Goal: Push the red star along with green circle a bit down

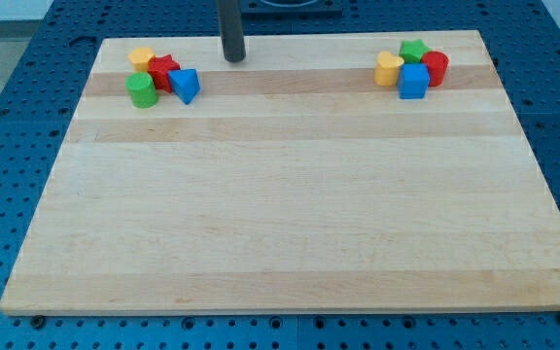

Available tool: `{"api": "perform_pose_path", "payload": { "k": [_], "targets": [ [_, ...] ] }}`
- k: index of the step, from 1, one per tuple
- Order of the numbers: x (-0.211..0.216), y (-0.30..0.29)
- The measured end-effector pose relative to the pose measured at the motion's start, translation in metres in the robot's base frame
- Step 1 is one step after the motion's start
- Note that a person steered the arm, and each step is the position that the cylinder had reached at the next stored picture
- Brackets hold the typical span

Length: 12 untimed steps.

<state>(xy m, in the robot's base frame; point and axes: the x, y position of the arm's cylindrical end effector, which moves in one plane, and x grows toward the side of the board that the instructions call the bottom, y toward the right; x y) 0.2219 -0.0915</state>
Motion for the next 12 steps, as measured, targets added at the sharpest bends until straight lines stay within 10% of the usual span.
{"api": "perform_pose_path", "payload": {
  "k": [12],
  "targets": [
    [0.062,-0.11]
  ]
}}
